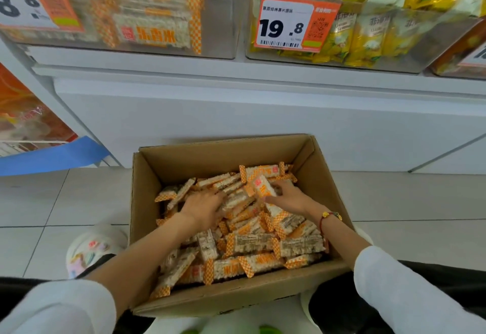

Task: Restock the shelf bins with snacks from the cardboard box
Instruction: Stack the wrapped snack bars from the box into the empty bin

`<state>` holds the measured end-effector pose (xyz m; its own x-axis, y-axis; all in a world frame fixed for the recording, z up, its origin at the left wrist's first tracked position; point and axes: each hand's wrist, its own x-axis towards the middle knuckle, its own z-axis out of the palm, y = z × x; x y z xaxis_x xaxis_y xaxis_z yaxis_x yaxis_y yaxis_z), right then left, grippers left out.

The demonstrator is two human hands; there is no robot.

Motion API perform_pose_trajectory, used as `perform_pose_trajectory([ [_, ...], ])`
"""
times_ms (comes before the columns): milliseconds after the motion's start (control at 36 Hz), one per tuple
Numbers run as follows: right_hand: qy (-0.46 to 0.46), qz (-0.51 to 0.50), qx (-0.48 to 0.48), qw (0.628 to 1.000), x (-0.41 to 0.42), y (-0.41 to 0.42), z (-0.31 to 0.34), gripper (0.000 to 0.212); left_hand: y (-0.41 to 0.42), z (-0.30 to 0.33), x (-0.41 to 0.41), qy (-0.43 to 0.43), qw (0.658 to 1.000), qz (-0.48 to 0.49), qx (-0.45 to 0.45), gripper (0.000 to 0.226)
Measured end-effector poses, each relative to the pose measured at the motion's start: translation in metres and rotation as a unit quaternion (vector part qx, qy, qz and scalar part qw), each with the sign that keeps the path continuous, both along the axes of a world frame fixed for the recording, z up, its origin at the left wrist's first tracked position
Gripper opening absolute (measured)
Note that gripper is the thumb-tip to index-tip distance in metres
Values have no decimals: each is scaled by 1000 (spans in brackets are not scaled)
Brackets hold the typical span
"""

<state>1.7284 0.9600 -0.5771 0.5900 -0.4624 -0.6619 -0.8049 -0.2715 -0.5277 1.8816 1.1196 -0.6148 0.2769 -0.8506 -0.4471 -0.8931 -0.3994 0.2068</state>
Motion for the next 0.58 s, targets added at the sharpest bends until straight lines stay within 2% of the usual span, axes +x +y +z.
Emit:
perform_pose_trajectory([
  [56, -34, -32, 25, 999, 4, -2, 11, 64, -2, 20, 13, 170, 982, 69, 53, 55],
  [111, -72, -63, 50, 994, 6, -1, 25, 68, -1, 47, 26, 301, 940, 147, 57, 52],
  [167, -104, -93, 71, 988, 10, 0, 37, 69, 3, 76, 39, 394, 891, 224, 19, 33],
  [194, -123, -105, 81, 983, 15, 1, 42, 62, 6, 90, 44, 436, 864, 252, -4, 26],
  [250, -151, -128, 87, 976, 26, 8, 61, 55, 14, 117, 53, 494, 822, 280, -38, 21],
  [306, -169, -148, 96, 970, 38, 15, 80, 60, 20, 144, 58, 511, 810, 279, -67, 18],
  [361, -192, -137, 115, 965, 48, 26, 104, 63, 23, 170, 58, 492, 814, 287, -112, 16],
  [444, -250, -105, 83, 959, 62, 38, 147, 36, 23, 212, 55, 433, 817, 313, -219, 9],
  [500, -311, -75, 62, 945, 67, 44, 175, 32, 25, 243, 53, 417, 792, 325, -306, 7],
  [583, -411, -24, 2, 911, 67, 52, 212, 37, 24, 281, 59, 410, 738, 324, -427, 6],
])
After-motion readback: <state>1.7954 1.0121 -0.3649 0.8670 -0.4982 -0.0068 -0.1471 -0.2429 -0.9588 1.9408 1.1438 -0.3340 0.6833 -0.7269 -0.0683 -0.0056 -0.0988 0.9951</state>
